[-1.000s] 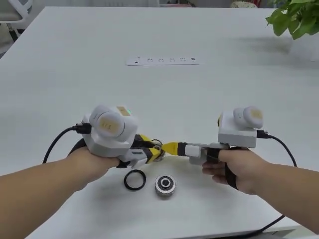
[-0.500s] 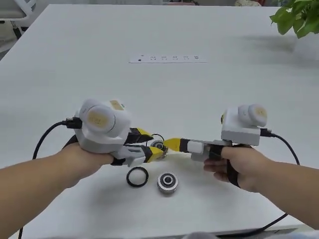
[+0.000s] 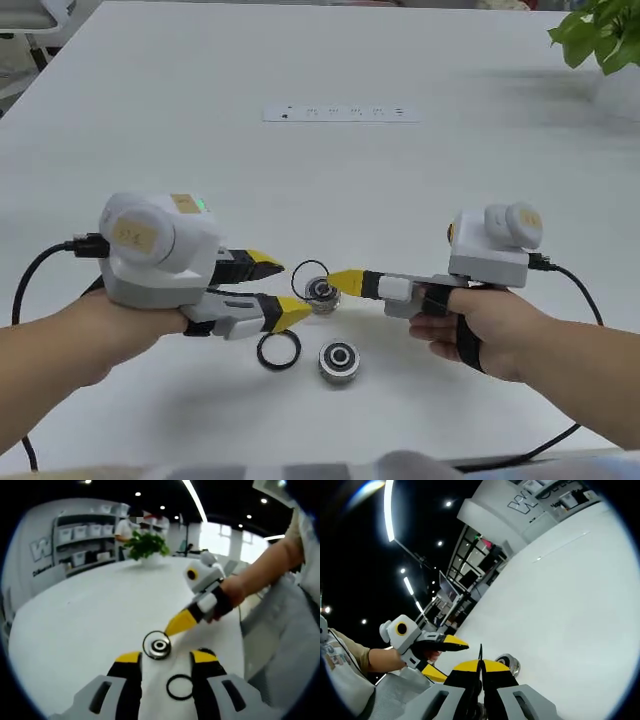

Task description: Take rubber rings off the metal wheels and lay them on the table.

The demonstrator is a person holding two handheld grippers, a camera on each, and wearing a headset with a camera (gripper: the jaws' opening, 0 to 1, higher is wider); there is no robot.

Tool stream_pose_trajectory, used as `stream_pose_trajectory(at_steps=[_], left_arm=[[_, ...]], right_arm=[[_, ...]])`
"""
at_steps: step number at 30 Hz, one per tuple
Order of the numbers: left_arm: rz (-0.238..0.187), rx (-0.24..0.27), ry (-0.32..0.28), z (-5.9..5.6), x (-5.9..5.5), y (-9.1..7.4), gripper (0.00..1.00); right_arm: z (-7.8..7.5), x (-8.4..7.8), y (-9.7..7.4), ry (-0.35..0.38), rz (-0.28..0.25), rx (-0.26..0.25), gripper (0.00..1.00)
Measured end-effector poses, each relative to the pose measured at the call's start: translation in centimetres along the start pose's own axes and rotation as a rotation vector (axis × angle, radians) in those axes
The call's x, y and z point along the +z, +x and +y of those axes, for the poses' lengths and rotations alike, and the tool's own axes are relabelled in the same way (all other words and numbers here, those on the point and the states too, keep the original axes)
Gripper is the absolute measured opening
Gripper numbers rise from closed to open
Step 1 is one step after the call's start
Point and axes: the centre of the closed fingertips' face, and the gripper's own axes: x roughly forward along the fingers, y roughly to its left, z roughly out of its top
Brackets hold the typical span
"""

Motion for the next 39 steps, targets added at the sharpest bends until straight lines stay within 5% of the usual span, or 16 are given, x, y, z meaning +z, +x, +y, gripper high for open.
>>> stream_pose_trajectory(at_steps=[12, 20, 39], left_arm=[[-0.018, 0.004, -0.032, -1.0, -0.7, -3.2, 0.48], [-0.009, 0.002, -0.037, -1.8, -1.8, -5.1, 0.53], [-0.016, 0.021, -0.074, -1.9, -2.8, -6.5, 0.58]], right_arm=[[1.5, -0.6, 0.3, 0.002, 0.026, 0.045, 0.00], [2.5, -2.0, 0.7, -0.008, 0.094, 0.082, 0.00], [3.7, -5.4, 1.7, -0.057, 0.256, 0.111, 0.00]])
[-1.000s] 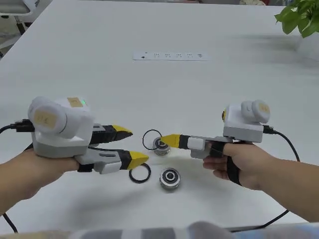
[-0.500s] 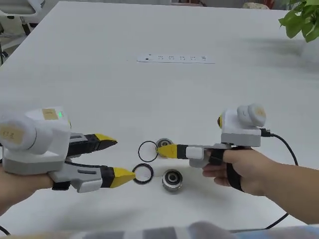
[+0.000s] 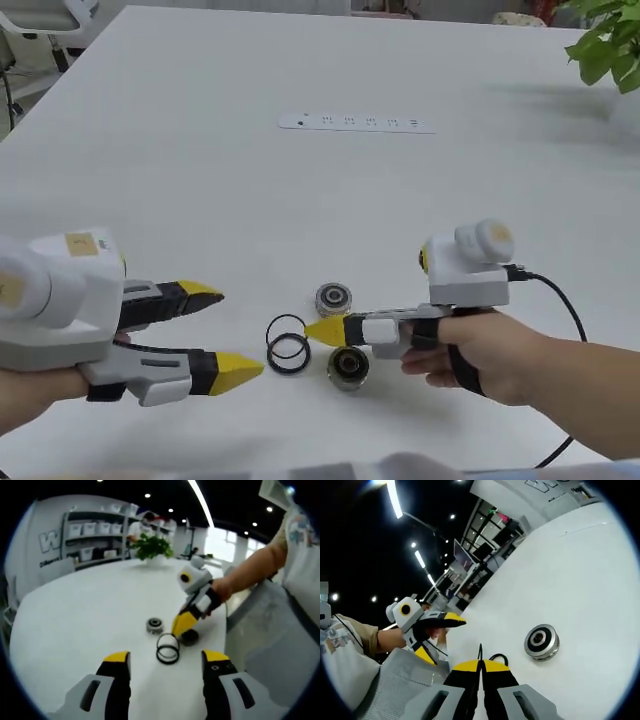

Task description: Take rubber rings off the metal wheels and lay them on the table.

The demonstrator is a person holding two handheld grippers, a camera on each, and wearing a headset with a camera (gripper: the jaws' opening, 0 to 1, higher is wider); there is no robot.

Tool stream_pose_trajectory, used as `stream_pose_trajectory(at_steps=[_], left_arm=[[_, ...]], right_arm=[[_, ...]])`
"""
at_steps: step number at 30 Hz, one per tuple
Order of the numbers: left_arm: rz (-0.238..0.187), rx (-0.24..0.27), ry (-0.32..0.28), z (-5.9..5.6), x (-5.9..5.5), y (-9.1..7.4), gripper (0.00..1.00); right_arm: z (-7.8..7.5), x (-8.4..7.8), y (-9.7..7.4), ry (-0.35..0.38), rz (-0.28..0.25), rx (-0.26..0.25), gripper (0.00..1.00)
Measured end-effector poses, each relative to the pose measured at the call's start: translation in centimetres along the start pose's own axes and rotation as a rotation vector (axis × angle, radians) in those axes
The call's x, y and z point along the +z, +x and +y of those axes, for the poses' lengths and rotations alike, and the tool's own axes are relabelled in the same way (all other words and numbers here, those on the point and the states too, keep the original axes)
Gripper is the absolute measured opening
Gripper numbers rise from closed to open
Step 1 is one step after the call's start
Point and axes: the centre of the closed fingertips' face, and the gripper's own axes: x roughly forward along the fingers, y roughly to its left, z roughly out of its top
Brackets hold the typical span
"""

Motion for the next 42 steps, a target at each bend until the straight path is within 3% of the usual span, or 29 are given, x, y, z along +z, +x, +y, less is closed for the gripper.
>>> stream_pose_trajectory(at_steps=[13, 27, 33, 42], left_arm=[[-0.001, 0.009, -0.002, 0.1, -0.1, -0.4, 0.59], [0.006, 0.016, -0.001, 0.2, -0.3, -0.5, 0.59], [0.002, 0.020, 0.001, 0.2, 0.0, -0.6, 0.59], [-0.010, 0.025, 0.008, 0.0, 0.8, -1.0, 0.60]], right_arm=[[-0.6, -1.0, 0.5, -0.076, 0.073, -0.053, 0.00], [-1.3, -1.1, 0.3, -0.138, 0.093, -0.105, 0.05], [-1.3, -0.6, -0.2, -0.158, 0.076, -0.119, 0.12], [-0.3, 1.2, -1.5, -0.187, 0.007, -0.120, 0.18]])
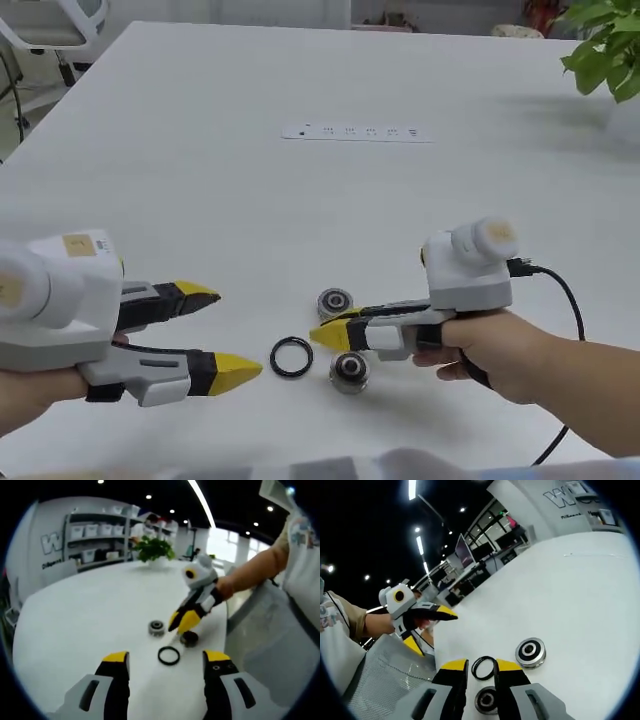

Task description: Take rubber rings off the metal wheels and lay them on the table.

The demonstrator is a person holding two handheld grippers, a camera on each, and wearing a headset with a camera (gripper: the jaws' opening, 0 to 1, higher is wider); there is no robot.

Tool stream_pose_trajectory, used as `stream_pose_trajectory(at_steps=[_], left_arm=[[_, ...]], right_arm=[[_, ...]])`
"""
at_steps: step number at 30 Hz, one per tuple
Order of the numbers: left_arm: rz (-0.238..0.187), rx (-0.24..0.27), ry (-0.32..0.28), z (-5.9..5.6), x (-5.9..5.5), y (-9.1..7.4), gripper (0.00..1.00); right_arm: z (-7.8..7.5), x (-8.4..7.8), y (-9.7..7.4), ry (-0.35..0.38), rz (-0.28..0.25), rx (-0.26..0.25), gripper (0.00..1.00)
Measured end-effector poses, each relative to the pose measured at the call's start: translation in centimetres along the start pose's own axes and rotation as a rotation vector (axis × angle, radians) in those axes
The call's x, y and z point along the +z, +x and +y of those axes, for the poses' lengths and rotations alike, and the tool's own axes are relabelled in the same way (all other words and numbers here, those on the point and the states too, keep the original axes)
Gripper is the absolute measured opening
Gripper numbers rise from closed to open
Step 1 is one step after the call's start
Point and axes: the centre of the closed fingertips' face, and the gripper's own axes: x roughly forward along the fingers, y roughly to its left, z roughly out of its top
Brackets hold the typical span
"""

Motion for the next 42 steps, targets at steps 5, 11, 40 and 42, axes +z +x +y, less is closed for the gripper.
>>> stream_pose_trajectory(at_steps=[5, 11, 40, 42], left_arm=[[-0.012, 0.005, 0.007, -0.1, 0.8, -0.5, 0.60], [-0.031, 0.024, 0.021, 0.0, 1.6, -1.1, 0.61], [-0.057, 0.046, 0.026, -1.5, 2.3, -3.2, 0.70], [-0.057, 0.047, 0.022, -1.6, 2.1, -3.3, 0.70]], right_arm=[[0.6, 1.3, -1.5, -0.051, -0.039, -0.014, 0.19], [1.3, 2.3, -3.7, -0.112, -0.088, -0.044, 0.26], [2.7, -0.3, -11.7, -0.261, -0.146, -0.231, 0.60], [2.8, -0.8, -11.9, -0.264, -0.141, -0.235, 0.62]])
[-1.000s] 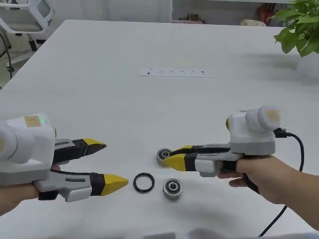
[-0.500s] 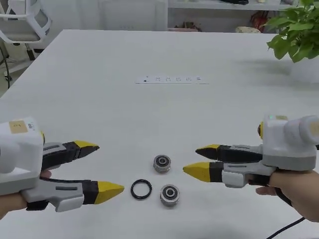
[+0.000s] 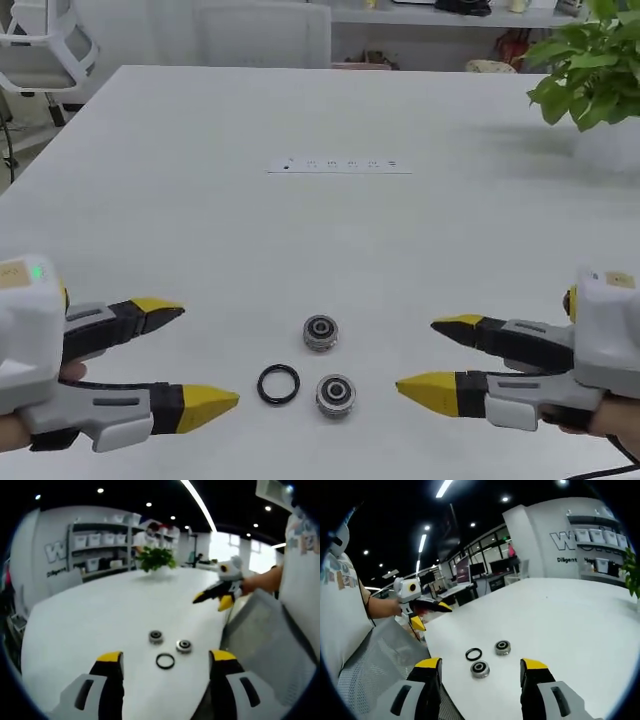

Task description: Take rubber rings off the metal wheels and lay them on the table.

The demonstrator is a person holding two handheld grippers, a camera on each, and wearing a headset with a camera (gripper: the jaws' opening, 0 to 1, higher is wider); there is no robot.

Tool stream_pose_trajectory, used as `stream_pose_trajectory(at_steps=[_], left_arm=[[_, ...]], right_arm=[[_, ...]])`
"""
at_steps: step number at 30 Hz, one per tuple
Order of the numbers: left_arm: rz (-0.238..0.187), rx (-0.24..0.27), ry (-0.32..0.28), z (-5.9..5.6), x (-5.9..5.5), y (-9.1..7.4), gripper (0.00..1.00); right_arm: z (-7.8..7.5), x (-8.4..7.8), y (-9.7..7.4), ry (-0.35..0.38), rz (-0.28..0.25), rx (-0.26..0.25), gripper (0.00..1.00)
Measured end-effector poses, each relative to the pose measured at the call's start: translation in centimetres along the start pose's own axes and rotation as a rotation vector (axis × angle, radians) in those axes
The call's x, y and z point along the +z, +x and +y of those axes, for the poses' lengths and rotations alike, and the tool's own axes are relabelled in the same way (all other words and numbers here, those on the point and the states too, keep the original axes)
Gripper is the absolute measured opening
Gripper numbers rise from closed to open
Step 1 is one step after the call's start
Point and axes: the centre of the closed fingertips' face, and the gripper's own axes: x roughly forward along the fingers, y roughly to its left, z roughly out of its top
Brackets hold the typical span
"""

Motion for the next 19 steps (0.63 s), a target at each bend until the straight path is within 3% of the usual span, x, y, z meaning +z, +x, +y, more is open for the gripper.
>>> stream_pose_trajectory(at_steps=[4, 8, 19], left_arm=[[0.005, -0.003, 0.000, -0.3, -0.3, -0.2, 0.72], [0.003, 0.002, -0.009, -0.3, -0.4, -0.4, 0.73], [-0.005, 0.014, -0.029, -0.8, -0.8, -0.7, 0.74]], right_arm=[[0.5, -1.2, -0.3, -0.050, 0.043, -0.010, 0.63], [0.6, -1.8, -0.4, -0.063, 0.053, -0.021, 0.65], [0.4, -1.2, -1.3, -0.082, 0.039, -0.056, 0.66]])
